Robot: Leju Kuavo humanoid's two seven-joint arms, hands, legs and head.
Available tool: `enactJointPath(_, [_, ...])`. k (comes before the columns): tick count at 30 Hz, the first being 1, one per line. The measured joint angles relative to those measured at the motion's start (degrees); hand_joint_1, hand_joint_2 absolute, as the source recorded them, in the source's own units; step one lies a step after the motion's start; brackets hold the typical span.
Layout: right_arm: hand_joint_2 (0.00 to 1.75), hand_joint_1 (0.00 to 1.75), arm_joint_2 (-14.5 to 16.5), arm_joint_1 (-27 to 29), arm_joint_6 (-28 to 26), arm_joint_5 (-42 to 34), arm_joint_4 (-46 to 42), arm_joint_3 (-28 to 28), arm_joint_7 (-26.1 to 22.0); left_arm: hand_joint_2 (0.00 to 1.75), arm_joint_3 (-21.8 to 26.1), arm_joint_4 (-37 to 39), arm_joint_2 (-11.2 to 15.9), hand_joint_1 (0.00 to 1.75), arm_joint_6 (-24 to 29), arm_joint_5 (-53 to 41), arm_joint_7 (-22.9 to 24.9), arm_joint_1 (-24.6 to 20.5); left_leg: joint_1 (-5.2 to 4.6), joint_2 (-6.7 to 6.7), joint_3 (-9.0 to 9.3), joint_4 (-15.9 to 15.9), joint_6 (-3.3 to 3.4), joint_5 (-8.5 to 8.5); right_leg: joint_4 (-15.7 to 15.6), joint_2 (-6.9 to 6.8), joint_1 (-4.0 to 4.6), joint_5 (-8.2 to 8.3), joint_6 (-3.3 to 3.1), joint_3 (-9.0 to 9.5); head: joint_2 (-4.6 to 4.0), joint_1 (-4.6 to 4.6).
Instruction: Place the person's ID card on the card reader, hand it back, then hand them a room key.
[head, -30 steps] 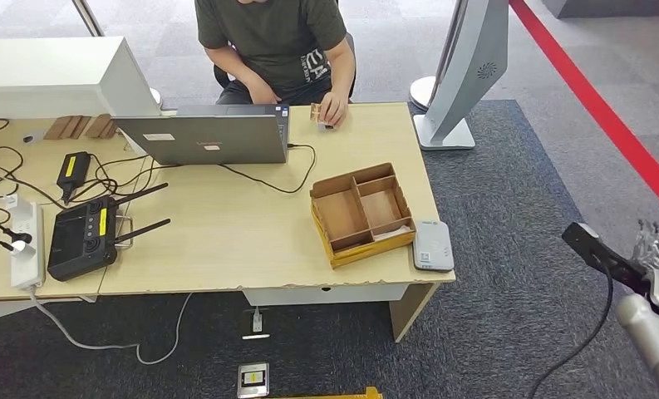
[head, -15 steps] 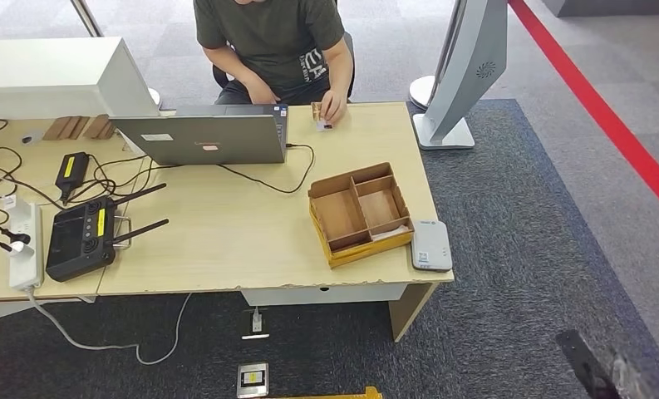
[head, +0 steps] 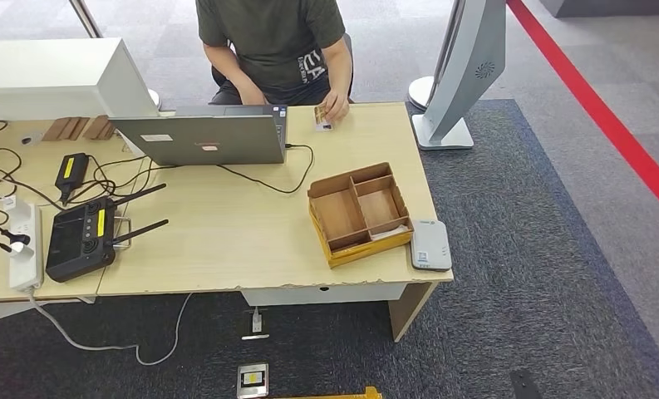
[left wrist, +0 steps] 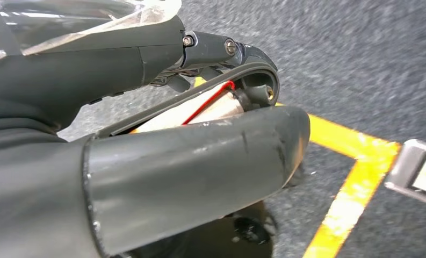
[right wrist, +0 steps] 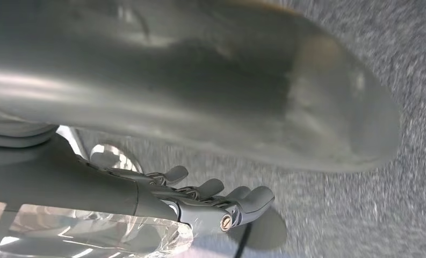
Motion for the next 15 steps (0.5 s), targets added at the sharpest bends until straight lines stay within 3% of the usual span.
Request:
enactJointPath(8, [0.00,0.00,1.7,-0.1,0.0,-3.5,0.8,-4.0,-4.6,0.00,0.8,0.0,1.7,0.00,0.7,-0.4,-6.4,0.0,-0.01,0.00,-0.01,0.0,0.00,0.00,0.0,0.00,-0.02,0.00,0.01,0.01,0.00,0.02])
enactJointPath(15, [0.00,0.00,2.6,-0.1,0.9,-3.6,1.1,-6.1,-6.8,0.00,1.3,0.0,2.9,0.00,1.1,0.2,-5.2,0.1,-0.01,0.00,-0.01,0.0,0.00,0.00,0.0,0.00,0.00,0.00,0.00,0.02,0.00,0.03])
